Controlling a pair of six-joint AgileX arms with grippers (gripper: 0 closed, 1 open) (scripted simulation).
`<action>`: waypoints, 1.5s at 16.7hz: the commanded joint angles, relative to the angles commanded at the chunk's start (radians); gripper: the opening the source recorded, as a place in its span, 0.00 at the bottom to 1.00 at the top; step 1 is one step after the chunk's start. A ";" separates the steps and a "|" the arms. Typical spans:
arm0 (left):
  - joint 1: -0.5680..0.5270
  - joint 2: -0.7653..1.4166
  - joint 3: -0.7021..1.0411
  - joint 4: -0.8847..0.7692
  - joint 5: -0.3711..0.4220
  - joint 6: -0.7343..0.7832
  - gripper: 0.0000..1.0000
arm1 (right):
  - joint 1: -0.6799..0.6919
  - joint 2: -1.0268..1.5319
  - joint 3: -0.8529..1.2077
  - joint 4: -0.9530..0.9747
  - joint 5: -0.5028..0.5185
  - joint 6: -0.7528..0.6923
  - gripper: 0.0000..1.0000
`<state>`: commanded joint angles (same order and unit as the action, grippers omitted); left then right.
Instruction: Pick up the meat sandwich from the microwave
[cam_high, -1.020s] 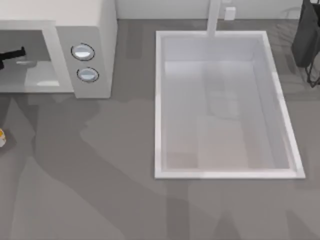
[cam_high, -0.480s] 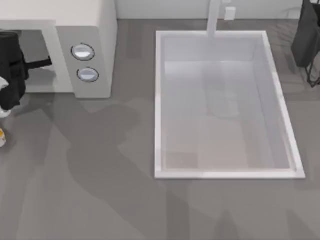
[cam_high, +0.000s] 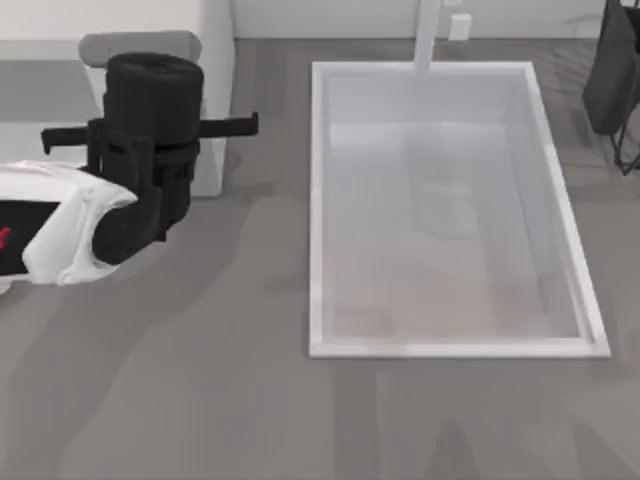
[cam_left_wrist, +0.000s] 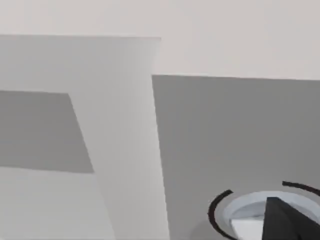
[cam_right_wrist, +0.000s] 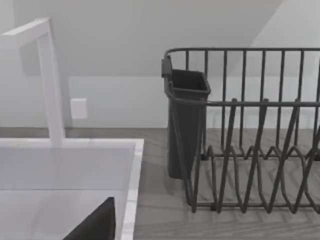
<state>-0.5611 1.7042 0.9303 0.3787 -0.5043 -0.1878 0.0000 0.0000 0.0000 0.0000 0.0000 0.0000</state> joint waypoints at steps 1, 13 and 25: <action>-0.018 -0.017 -0.009 -0.010 -0.009 -0.006 0.00 | 0.000 0.000 0.000 0.000 0.000 0.000 1.00; -0.007 0.172 -0.081 0.230 -0.033 -0.004 0.00 | 0.000 0.000 0.000 0.000 0.000 0.000 1.00; -0.025 0.421 -0.170 0.589 -0.005 -0.008 0.00 | 0.000 0.000 0.000 0.000 0.000 0.000 1.00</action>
<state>-0.5857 2.1255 0.7602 0.9673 -0.5095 -0.1956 0.0000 0.0000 0.0000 0.0000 0.0000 0.0000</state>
